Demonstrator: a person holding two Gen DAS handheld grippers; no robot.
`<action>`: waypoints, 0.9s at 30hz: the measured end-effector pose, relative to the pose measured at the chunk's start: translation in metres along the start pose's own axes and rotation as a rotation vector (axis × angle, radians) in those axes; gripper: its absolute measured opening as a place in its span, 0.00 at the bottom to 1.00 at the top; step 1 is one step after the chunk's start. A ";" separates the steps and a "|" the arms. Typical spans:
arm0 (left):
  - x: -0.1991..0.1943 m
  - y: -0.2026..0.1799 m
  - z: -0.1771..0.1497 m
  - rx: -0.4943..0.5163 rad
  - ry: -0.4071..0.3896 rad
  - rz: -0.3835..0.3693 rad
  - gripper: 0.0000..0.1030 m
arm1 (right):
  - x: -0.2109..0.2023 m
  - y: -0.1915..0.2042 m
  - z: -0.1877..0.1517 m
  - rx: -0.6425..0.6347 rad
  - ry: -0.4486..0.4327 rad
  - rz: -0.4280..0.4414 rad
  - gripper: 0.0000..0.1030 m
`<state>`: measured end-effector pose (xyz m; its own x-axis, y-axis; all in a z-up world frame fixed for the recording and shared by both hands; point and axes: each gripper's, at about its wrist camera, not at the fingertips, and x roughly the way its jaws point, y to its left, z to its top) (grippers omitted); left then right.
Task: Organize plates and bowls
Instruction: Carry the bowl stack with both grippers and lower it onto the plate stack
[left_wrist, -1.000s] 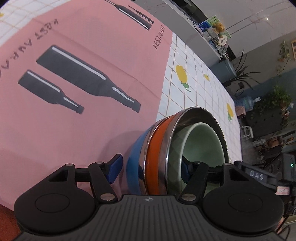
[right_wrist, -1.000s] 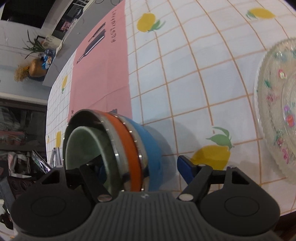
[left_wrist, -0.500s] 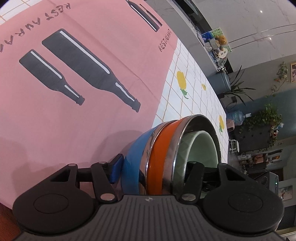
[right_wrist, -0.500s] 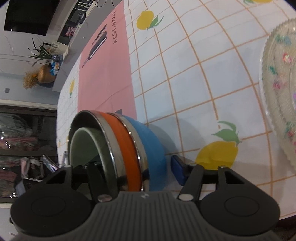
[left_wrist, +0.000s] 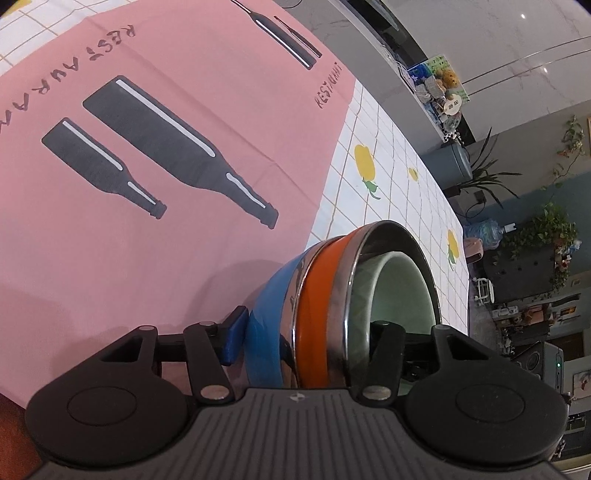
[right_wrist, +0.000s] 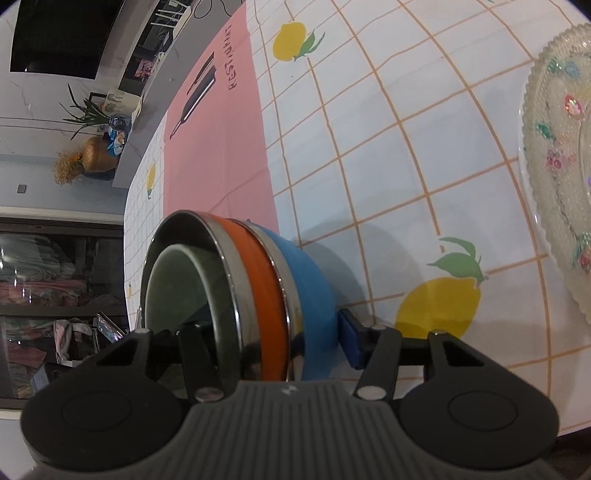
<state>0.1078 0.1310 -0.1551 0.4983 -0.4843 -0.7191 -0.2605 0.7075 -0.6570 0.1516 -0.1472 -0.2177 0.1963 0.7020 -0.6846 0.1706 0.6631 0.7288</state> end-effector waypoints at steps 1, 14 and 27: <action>0.000 0.000 0.000 -0.001 0.000 0.000 0.59 | 0.000 0.000 0.000 0.001 0.000 0.000 0.52; -0.006 -0.014 0.000 0.026 -0.024 -0.014 0.59 | -0.012 0.004 -0.002 -0.019 -0.018 0.025 0.52; -0.002 -0.055 -0.016 0.095 -0.014 -0.062 0.59 | -0.060 -0.003 -0.005 -0.033 -0.086 0.042 0.52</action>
<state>0.1080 0.0847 -0.1212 0.5228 -0.5221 -0.6739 -0.1496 0.7221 -0.6755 0.1340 -0.1902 -0.1790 0.2849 0.7055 -0.6489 0.1288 0.6427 0.7553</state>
